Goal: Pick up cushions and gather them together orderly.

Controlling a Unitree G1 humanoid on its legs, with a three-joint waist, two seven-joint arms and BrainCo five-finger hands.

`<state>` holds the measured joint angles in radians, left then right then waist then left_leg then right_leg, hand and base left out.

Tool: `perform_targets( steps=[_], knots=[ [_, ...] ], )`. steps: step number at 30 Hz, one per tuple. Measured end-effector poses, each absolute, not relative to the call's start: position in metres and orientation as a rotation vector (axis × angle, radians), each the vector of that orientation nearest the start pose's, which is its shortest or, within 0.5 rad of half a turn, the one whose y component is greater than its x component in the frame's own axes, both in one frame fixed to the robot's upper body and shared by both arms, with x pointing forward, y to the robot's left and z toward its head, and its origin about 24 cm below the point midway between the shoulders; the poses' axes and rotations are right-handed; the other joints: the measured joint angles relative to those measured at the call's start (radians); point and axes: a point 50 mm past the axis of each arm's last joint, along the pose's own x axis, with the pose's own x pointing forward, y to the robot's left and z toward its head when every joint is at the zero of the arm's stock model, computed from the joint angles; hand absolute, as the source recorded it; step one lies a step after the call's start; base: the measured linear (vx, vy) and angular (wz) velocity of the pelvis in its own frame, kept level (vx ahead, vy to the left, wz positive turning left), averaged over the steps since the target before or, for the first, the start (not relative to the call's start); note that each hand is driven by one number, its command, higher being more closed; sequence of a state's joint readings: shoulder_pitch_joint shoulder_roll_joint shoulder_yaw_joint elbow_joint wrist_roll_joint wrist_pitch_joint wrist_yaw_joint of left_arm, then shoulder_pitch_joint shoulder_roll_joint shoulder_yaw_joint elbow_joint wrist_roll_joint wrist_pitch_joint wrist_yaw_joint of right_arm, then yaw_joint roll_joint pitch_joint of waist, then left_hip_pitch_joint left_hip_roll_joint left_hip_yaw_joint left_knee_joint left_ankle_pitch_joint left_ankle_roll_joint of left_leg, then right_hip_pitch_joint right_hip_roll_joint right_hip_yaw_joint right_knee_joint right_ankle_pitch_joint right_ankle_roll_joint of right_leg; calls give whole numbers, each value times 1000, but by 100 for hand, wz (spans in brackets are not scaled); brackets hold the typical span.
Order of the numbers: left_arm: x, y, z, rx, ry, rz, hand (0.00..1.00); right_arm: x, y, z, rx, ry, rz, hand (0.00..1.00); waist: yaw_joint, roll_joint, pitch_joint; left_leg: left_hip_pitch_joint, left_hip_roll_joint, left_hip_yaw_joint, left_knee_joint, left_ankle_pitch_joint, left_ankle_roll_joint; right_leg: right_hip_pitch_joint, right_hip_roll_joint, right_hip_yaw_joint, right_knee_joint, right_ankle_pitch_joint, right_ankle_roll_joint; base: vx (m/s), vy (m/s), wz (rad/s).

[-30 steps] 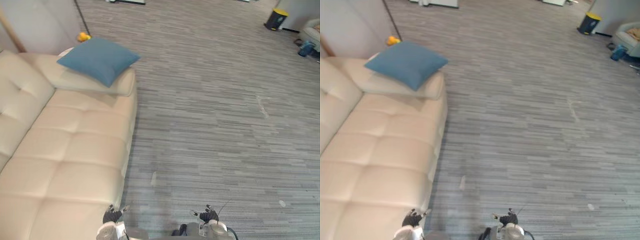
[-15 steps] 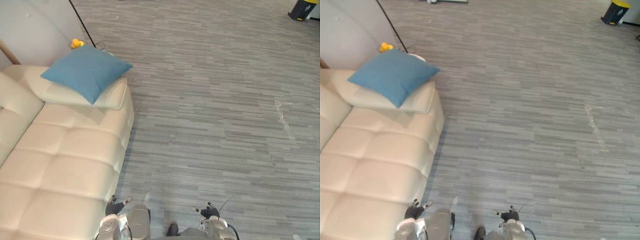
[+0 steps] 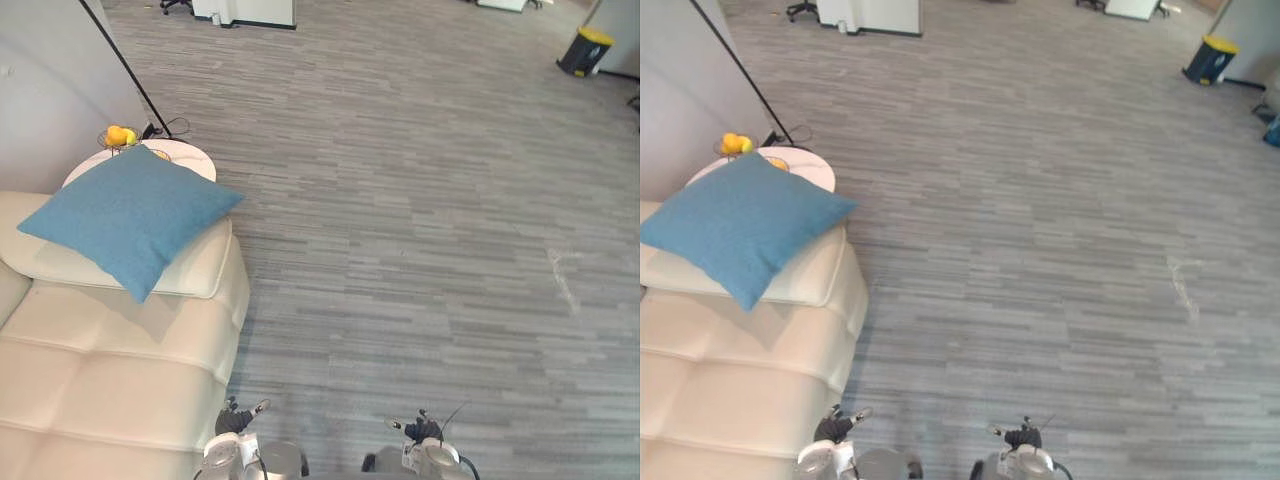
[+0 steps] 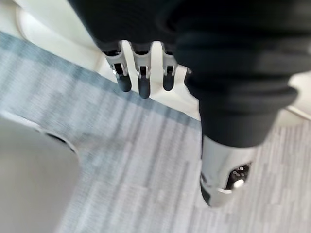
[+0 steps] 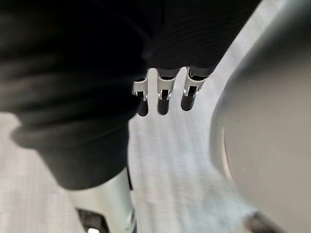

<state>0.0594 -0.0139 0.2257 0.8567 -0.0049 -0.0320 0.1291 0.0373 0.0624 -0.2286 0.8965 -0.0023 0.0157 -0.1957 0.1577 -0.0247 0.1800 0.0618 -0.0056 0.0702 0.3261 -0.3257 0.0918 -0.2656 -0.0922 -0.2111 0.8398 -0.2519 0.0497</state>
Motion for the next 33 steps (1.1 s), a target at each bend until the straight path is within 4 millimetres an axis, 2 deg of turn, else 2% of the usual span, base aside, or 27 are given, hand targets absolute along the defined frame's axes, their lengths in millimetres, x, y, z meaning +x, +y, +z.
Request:
perform_targets(
  steps=[2,3,4,6,7,8,9,10,11,12,13,14,16,17,18,19,20,21,23,24,25,26,28,30,32,33],
  knots=[
    [136,188,-141,-63,900,355,0,134,-173,-146,75,967,-389,0,-2,2,0,54,22,-64,-1,-34,-23,-28,41,37,-240,22,-9,433,-135,90],
    [136,188,-141,-63,903,355,0,134,-173,-146,77,967,-393,0,-3,2,0,65,23,-84,-2,-44,-30,-32,50,60,-289,35,-11,478,-185,98],
    [135,188,-142,-64,907,356,0,135,-174,-146,82,968,-402,0,-6,2,0,88,26,-128,-5,-66,-47,-40,66,117,-384,74,-21,532,-237,116],
    [133,189,-142,-75,912,374,0,134,-173,-147,83,976,-400,0,-11,-4,-5,124,26,-204,-13,-100,-82,-40,75,155,-456,152,-39,576,-302,132],
    [129,184,-146,-85,938,370,0,139,-175,-146,79,971,-397,0,-19,23,-21,127,59,-281,3,-116,-97,-35,78,114,-410,182,-36,588,-349,120],
    [128,182,-147,-94,942,370,0,141,-177,-145,70,966,-399,0,-20,40,-33,112,70,-307,21,-107,-111,-32,80,81,-403,163,-51,576,-350,132],
    [127,178,-148,-120,947,378,0,147,-180,-143,59,951,-395,0,-19,60,-43,66,81,-324,85,-80,-143,-22,77,36,-407,133,-72,542,-350,76],
    [128,175,-147,-134,945,383,0,150,-181,-141,57,944,-395,0,-20,69,-42,46,82,-321,129,-64,-157,-10,77,21,-414,126,-79,498,-339,78],
    [126,179,-148,-145,950,416,0,154,-179,-140,52,936,-380,0,-19,75,-36,-29,91,-273,293,2,-180,49,75,0,-455,114,-96,549,-355,69],
    [125,182,-148,-152,949,439,0,155,-174,-140,54,937,-368,0,-17,74,-32,-87,133,-165,415,-18,-172,132,82,-13,-516,110,-102,423,-248,71],
    [126,182,-148,-157,946,445,0,154,-173,-141,58,941,-368,0,-16,74,-31,-105,155,-111,454,-32,-172,173,82,-27,-541,109,-104,367,-214,75],
    [125,181,-148,-166,946,442,0,151,-173,-142,59,947,-369,0,-15,74,-33,-147,187,-5,488,-52,-168,256,78,-65,-600,106,-107,244,-193,71],
    [128,180,-146,-151,927,424,0,153,-177,-141,49,937,-372,0,-10,70,-42,-213,191,109,413,-50,-151,312,70,-113,-674,98,-96,135,-149,57],
    [131,179,-144,-145,915,413,0,161,-180,-137,40,913,-371,0,-10,74,-41,-264,188,168,320,-31,-118,323,72,-138,-694,91,-86,91,-55,55],
    [131,181,-144,-144,910,415,0,161,-182,-137,33,913,-372,0,-9,74,-41,-298,183,231,213,-1,-85,332,78,-159,-715,84,-66,101,-22,59],
    [129,182,-144,-142,912,417,0,159,-183,-137,30,918,-375,0,-7,73,-41,-306,177,251,162,18,-80,335,81,-168,-723,84,-58,136,29,28],
    [124,186,-145,-153,915,438,0,153,-186,-141,22,948,-377,0,16,57,-45,-296,147,236,99,113,-62,335,78,-155,-730,79,-43,181,70,4],
    [121,190,-145,-160,910,460,0,148,-184,-144,24,975,-370,0,24,44,-49,-285,115,222,65,144,-54,337,62,-147,-728,68,-25,198,83,-7],
    [123,192,-144,-158,903,454,0,146,-180,-146,33,985,-366,0,29,25,-38,-256,89,230,43,142,-47,341,27,-146,-673,48,-2,320,111,0],
    [121,192,-145,-155,910,450,0,142,-181,-147,33,992,-366,0,30,25,-34,-205,83,242,34,129,-43,310,-10,-132,-511,32,19,344,129,-8],
    [120,193,-146,-153,917,450,0,140,-178,-148,38,996,-364,0,30,26,-34,-183,83,242,31,119,-43,289,-25,-129,-424,34,18,276,118,0],
    [118,196,-146,-145,925,452,0,136,-172,-149,52,1007,-350,0,25,23,-31,-135,81,235,30,96,-39,233,-62,-122,-225,60,7,208,88,13],
    [115,200,-147,-131,938,456,0,129,-166,-152,51,1027,-315,0,10,20,-30,-74,79,203,24,76,-35,182,-79,-100,-75,50,20,266,45,50],
    [114,203,-147,-124,941,461,0,132,-166,-151,34,1018,-302,0,8,10,-29,-17,79,174,-19,75,-35,141,-90,-103,-72,41,24,302,4,58],
    [113,203,-148,-125,945,461,0,136,-166,-150,35,1005,-302,0,6,11,-28,8,80,141,-50,75,-36,103,-77,-88,-159,37,16,257,-32,51],
    [113,202,-148,-125,948,460,0,135,-165,-150,38,1008,-301,0,2,11,-28,14,80,108,-62,73,-40,86,-54,-58,-253,39,8,243,-87,68]
  ],
)
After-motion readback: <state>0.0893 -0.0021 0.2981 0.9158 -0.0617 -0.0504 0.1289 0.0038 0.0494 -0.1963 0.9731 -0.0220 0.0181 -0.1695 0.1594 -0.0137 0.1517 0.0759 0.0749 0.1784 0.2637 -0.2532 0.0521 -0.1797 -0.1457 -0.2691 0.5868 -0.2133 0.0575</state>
